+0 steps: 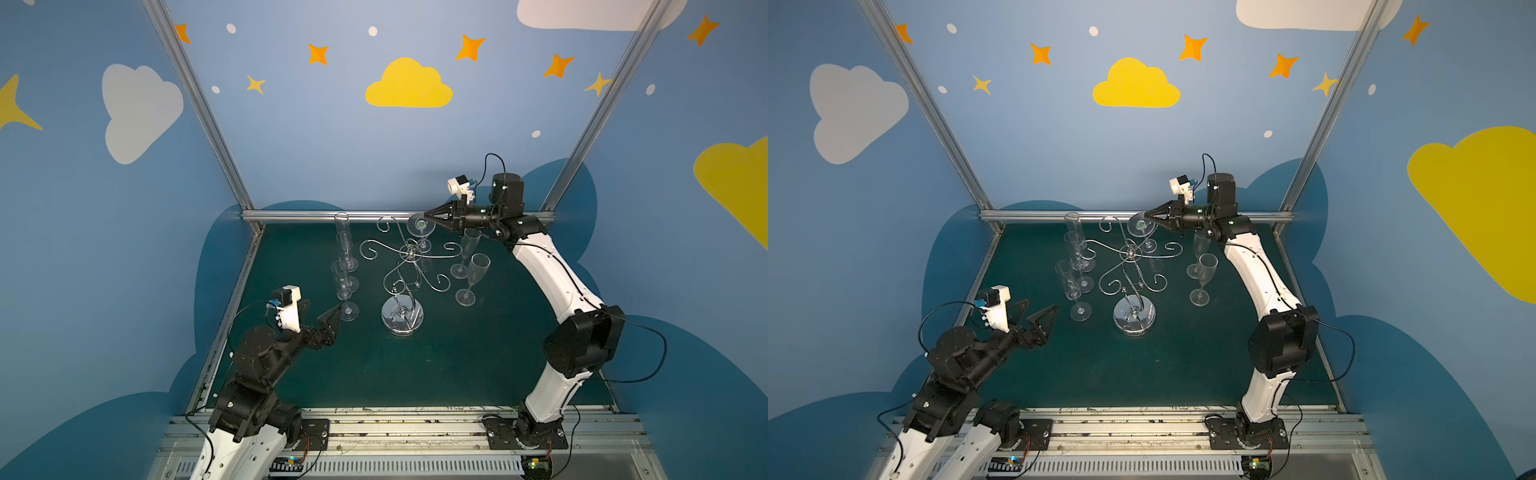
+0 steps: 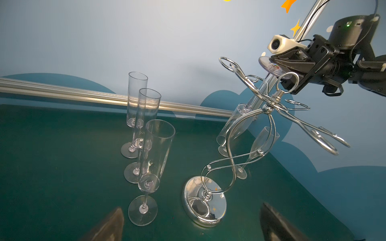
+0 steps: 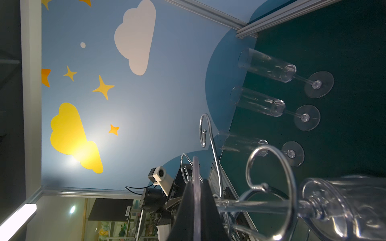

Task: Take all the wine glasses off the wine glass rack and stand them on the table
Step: 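Close the right gripper on the hanging glass's foot and hold it, then lift the glass off the hook with the right gripper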

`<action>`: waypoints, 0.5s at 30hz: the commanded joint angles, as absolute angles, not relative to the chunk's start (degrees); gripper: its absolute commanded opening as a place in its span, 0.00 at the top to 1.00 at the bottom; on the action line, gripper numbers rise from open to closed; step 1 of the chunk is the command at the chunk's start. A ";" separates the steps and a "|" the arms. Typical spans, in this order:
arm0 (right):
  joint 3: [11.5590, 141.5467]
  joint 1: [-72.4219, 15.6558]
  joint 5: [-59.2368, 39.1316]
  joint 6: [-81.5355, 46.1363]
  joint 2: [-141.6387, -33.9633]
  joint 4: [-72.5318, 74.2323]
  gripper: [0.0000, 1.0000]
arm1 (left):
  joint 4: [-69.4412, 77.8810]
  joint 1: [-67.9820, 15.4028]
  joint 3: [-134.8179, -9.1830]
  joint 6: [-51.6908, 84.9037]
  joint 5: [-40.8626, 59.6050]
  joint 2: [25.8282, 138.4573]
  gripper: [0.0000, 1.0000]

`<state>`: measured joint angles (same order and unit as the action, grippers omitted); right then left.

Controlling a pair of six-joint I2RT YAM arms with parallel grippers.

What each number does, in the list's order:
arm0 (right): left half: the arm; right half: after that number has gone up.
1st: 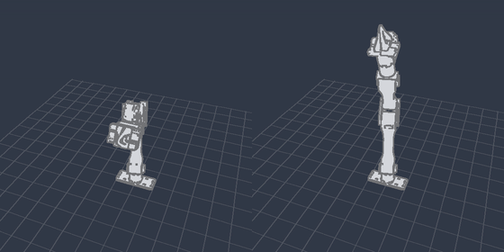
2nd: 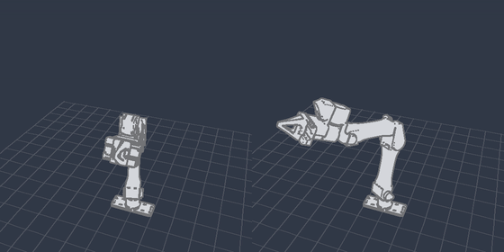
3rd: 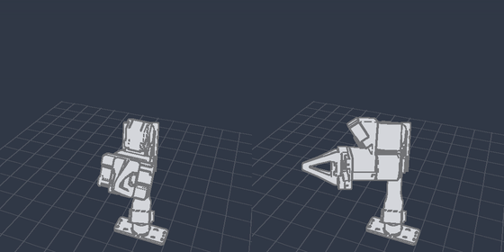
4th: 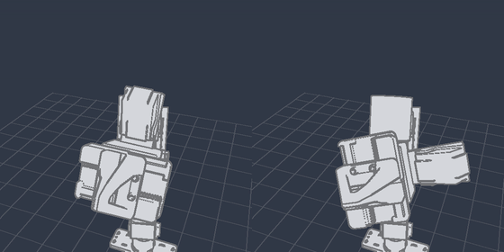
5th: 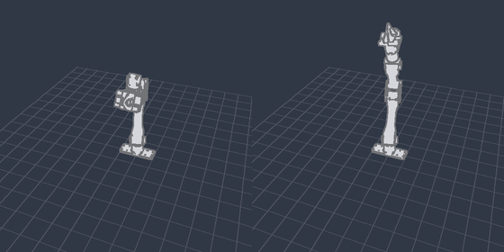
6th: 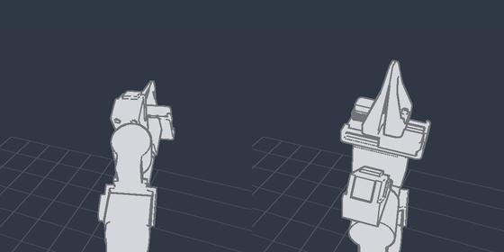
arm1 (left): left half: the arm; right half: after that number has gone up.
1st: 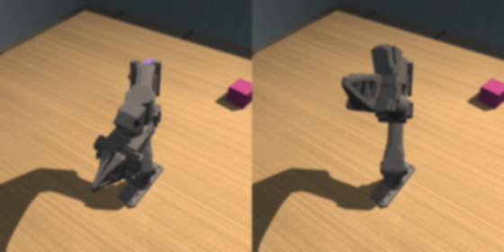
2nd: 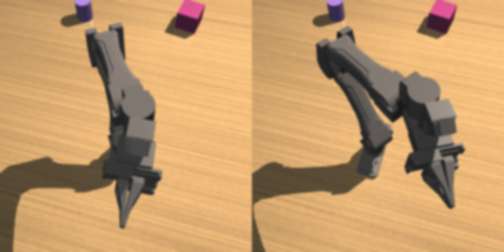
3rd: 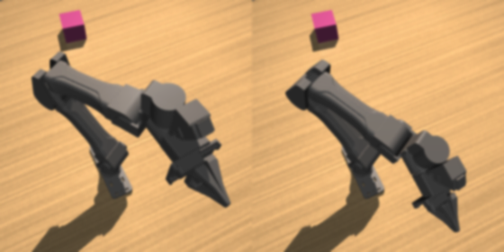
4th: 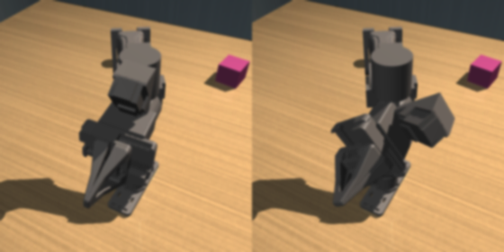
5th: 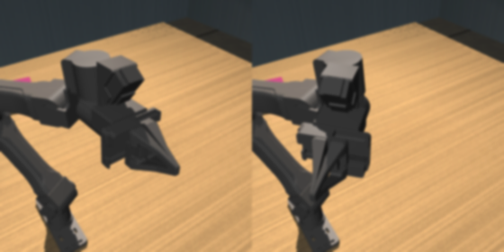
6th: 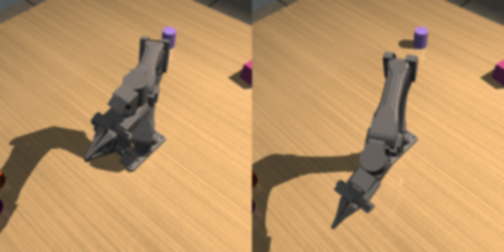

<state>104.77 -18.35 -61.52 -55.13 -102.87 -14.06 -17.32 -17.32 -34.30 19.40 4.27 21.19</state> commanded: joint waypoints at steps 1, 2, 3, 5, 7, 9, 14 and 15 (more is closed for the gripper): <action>109.58 -19.31 -60.93 -54.51 -104.41 -13.29 1.00 | -17.04 -17.49 -34.19 19.58 4.05 20.92 0.01; 110.89 -19.54 -60.82 -54.61 -105.23 -13.44 1.00 | -17.18 -17.46 -34.10 19.54 3.89 21.01 0.01; 111.95 -19.64 -60.67 -54.71 -105.97 -13.45 1.00 | -17.21 -17.41 -34.10 19.68 3.81 21.09 0.01; 114.42 -19.94 -60.71 -54.92 -107.65 -13.53 1.00 | -17.14 -17.46 -34.04 19.74 3.80 21.18 0.01; 117.46 -20.04 -60.56 -54.69 -109.65 -14.57 1.00 | -17.01 -17.45 -34.21 19.77 3.88 21.36 0.01; 119.78 -19.96 -60.47 -54.37 -111.24 -14.69 1.00 | -17.04 -17.49 -34.28 19.83 4.00 21.29 0.01; 124.89 -19.28 -59.47 -53.10 -114.53 -14.69 1.00 | -17.18 -17.49 -34.36 19.86 3.92 20.82 0.01; 125.91 -19.11 -59.27 -52.87 -115.08 -14.68 1.00 | -17.36 -17.44 -34.45 19.81 3.89 20.78 0.01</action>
<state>122.41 -19.59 -59.94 -54.61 -114.39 -15.16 -17.34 -17.32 -34.30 19.73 4.25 21.26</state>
